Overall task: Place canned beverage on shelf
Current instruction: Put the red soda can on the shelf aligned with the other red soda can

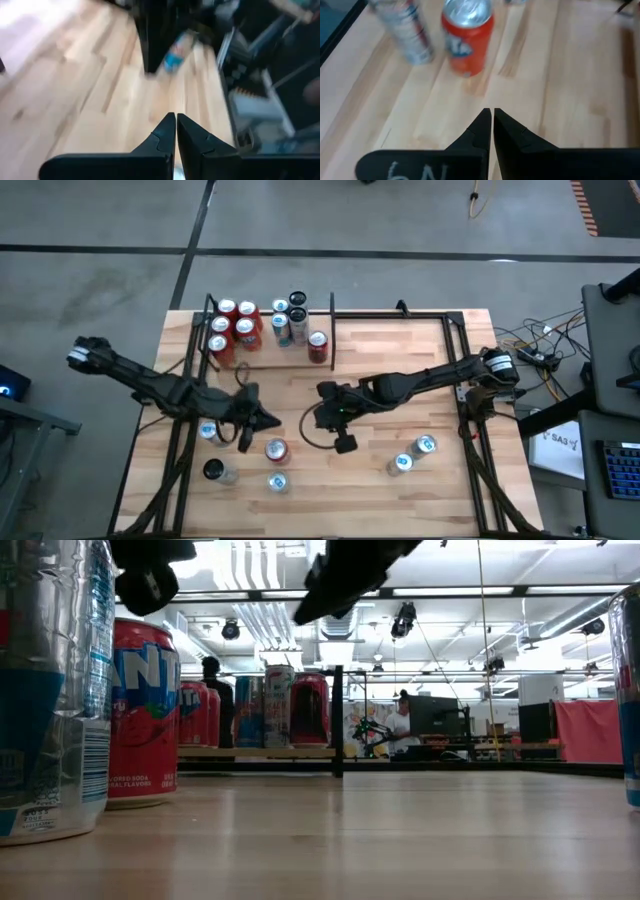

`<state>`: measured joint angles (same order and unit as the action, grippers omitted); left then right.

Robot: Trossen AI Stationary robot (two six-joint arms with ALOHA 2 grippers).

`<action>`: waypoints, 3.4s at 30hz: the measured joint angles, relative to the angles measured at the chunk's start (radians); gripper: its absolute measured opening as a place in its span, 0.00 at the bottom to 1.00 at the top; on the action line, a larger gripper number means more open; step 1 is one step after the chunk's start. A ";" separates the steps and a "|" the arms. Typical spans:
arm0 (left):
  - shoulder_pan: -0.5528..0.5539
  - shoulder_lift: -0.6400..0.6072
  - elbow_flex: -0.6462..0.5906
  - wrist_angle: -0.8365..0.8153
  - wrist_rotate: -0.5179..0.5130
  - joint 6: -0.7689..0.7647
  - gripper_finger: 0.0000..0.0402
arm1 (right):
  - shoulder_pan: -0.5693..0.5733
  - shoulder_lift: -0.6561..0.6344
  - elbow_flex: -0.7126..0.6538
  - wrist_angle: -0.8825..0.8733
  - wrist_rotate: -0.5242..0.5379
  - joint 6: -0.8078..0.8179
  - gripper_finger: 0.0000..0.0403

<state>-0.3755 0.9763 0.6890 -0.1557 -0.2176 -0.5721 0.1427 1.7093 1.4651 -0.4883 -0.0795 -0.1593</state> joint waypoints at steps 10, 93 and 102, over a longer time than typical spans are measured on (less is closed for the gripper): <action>-0.126 0.197 0.233 -0.402 -0.009 0.046 0.00 | 0.019 -0.106 -0.024 -0.208 0.001 0.063 0.02; -0.166 0.543 0.374 -0.561 -0.097 0.219 0.83 | 0.030 -0.215 -0.160 -0.136 0.001 0.141 0.02; -0.166 0.539 0.374 -0.566 -0.113 0.248 0.68 | 0.030 -0.215 -0.160 -0.135 0.001 0.141 0.02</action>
<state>-0.5411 1.5156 1.0631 -0.7213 -0.3305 -0.3240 0.1722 1.4944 1.3048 -0.6235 -0.0788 -0.0183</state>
